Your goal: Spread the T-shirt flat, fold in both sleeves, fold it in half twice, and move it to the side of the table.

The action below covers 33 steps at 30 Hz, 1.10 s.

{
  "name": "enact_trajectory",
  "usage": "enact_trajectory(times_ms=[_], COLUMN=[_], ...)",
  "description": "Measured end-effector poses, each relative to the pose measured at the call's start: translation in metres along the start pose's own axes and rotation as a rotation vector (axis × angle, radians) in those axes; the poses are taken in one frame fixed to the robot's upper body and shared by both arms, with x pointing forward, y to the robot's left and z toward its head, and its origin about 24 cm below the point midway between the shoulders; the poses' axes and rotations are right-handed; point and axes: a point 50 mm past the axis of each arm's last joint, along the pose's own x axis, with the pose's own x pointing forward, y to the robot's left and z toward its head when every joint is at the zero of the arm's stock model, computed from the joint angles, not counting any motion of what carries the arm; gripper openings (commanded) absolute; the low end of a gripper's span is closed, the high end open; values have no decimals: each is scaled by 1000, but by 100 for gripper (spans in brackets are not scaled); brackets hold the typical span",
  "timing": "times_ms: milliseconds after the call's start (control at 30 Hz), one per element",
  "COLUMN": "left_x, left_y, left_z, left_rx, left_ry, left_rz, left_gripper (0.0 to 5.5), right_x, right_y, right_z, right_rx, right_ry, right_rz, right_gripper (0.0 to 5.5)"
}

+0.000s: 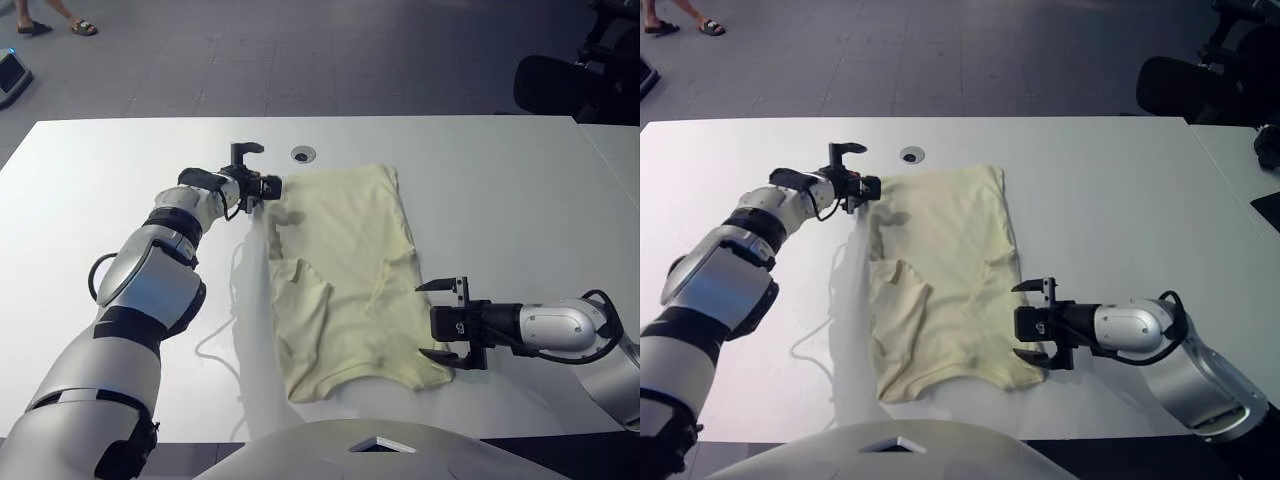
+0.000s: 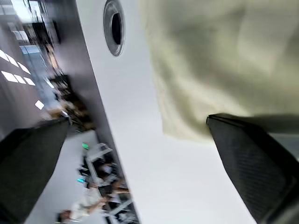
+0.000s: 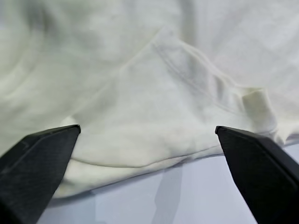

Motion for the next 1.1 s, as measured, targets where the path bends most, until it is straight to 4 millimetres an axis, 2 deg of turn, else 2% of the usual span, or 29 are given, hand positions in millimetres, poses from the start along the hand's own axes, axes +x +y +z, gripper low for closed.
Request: enact_trajectory(times_ms=[133, 267, 367, 467, 533, 700, 833, 867, 967, 1033, 1100], left_x=[-1, -11, -32, -54, -65, -95, -137, -147, -176, -195, -210], left_y=[4, 49, 87, 100, 88, -10, -93, -107, -122, -131, -138], left_z=[-2, -12, -27, -41, -50, -54, -30, -22, 4, 30, 55], left_rx=[48, 52, -54, -239, -329, -503, -588, -599, -627, -639, -669], left_ry=[9, 28, -6, -121, -187, -287, -371, -396, -500, -580, -635], left_rz=[99, 329, 530, 590, 558, 301, 2, -59, -146, -209, -262], left_gripper=[540, 540, 540, 540, 540, 540, 540, 540, 540, 540, 540], right_x=[1, 1, -2, -11, -15, -28, -37, -40, -47, -53, -58], right_y=[-4, -9, -21, -36, -40, -29, -6, -1, 12, 19, 20], right_z=[6, 14, 22, 24, 21, -2, -35, -43, -64, -80, -85], right_rx=[1, 22, 40, 14, 7, 41, 30, 22, -34, -112, -217], right_ry=[-28, -75, -133, -162, -162, -84, -6, 12, 55, 82, 73], right_rz=[-24, -79, -184, -310, -336, -307, -217, -198, -134, -84, -69], right_gripper=[538, 538, 538, 538, 538, 538, 538, 538, 538, 538, 538])
